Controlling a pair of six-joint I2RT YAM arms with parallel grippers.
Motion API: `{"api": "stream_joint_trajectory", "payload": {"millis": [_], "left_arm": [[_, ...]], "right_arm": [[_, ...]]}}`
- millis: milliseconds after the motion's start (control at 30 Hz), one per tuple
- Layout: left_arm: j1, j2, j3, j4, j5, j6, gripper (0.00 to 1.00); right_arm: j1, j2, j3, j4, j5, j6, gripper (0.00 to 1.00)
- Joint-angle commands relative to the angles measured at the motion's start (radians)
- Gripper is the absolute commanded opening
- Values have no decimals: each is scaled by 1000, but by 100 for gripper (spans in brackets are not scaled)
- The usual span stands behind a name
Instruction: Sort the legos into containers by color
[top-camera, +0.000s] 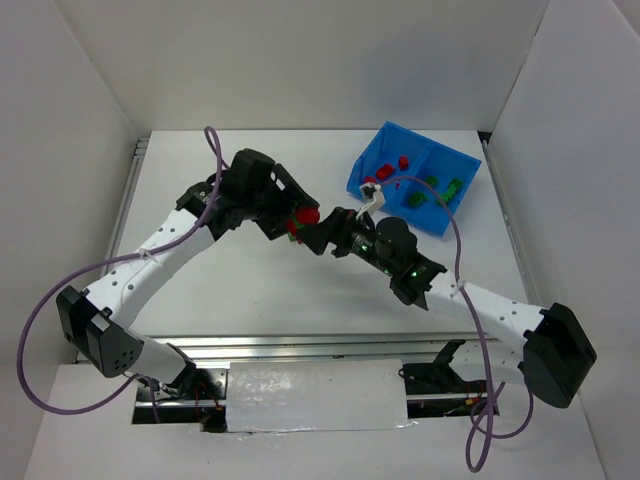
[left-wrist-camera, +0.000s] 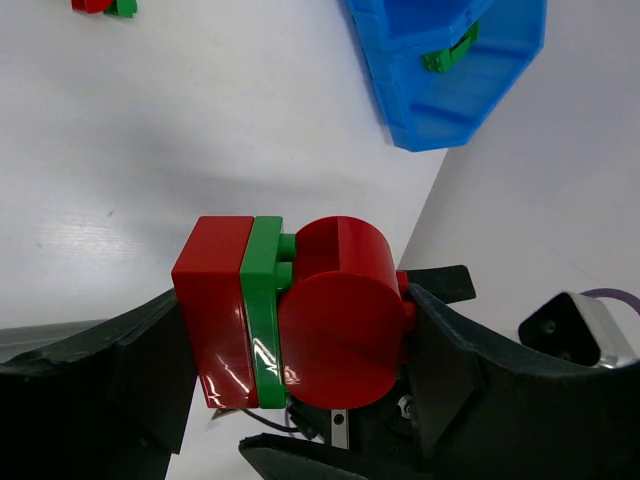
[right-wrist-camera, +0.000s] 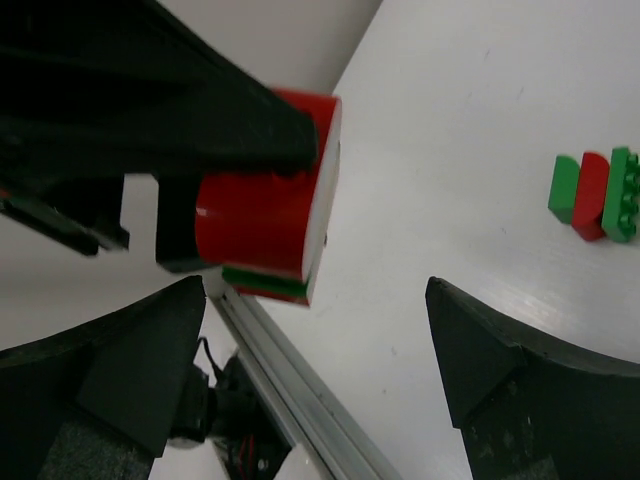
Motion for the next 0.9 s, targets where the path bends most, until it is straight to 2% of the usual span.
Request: {"api": "stream_joint_trajectory", "payload": {"millis": [0, 200, 267, 333, 500, 533, 567, 600, 633, 667, 733, 867], "left_arm": [[-6, -32, -9, 30, 27, -84, 0], [-20, -60, -46, 36, 37, -89, 0], [-26, -60, -48, 39, 44, -89, 0], [-26, -66, -48, 50, 50, -80, 0], [-31, -80, -21, 41, 24, -58, 1], [-29, -85, -15, 44, 23, -54, 4], [-29, -86, -14, 49, 24, -48, 15], [-31, -86, -12, 55, 29, -29, 25], [-31, -85, -12, 79, 37, -17, 38], [-31, -83, -8, 87, 50, 9, 65], [-28, -80, 6, 134, 64, 61, 99], [-2, -91, 58, 213, 155, 221, 100]], "right_arm": [[7, 35, 95, 102, 83, -34, 98], [7, 64, 146, 125, 110, -51, 92], [8, 83, 175, 118, 90, -54, 79], [8, 112, 195, 112, 89, -51, 57], [10, 135, 198, 113, 52, -45, 42], [8, 135, 196, 109, 50, -45, 30], [10, 132, 196, 106, 52, -45, 20], [8, 129, 195, 102, 55, -44, 0], [8, 124, 189, 102, 53, -42, 0], [7, 112, 181, 118, 43, -44, 0], [1, 92, 167, 107, 43, -48, 0], [-91, 5, 104, 113, -14, 14, 0]]}}
